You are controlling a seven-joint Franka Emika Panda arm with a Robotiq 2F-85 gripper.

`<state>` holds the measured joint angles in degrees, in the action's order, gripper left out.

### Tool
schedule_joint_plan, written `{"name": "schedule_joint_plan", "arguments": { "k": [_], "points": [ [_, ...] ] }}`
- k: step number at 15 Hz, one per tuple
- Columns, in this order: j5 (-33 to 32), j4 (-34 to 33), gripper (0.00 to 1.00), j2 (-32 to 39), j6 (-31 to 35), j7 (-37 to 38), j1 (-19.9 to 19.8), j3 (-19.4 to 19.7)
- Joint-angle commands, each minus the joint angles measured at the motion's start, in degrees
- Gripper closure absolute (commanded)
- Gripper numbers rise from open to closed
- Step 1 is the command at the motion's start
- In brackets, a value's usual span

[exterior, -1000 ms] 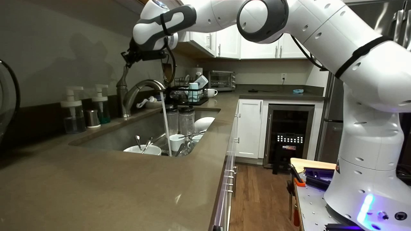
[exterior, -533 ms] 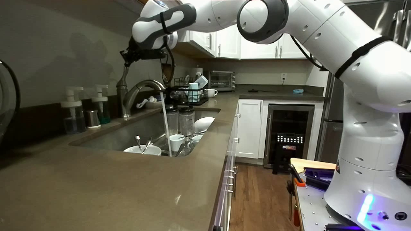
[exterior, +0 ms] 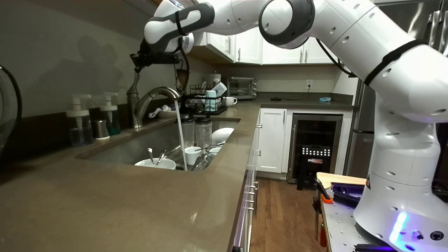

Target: Push the faucet handle downwards

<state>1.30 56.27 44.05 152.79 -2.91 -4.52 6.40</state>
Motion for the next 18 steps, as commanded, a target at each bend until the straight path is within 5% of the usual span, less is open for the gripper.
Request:
{"name": "schedule_joint_plan", "arguments": {
  "k": [1, 8, 18],
  "points": [
    [0.86, -2.04, 0.96, 0.61, -3.12, -1.29, -1.04, -1.19],
    [1.61, -2.31, 0.95, -0.5, -8.72, -2.62, -2.7, -3.74],
    [3.21, -3.7, 0.96, 1.26, -3.33, -1.94, -3.7, -5.91]
  ]
}}
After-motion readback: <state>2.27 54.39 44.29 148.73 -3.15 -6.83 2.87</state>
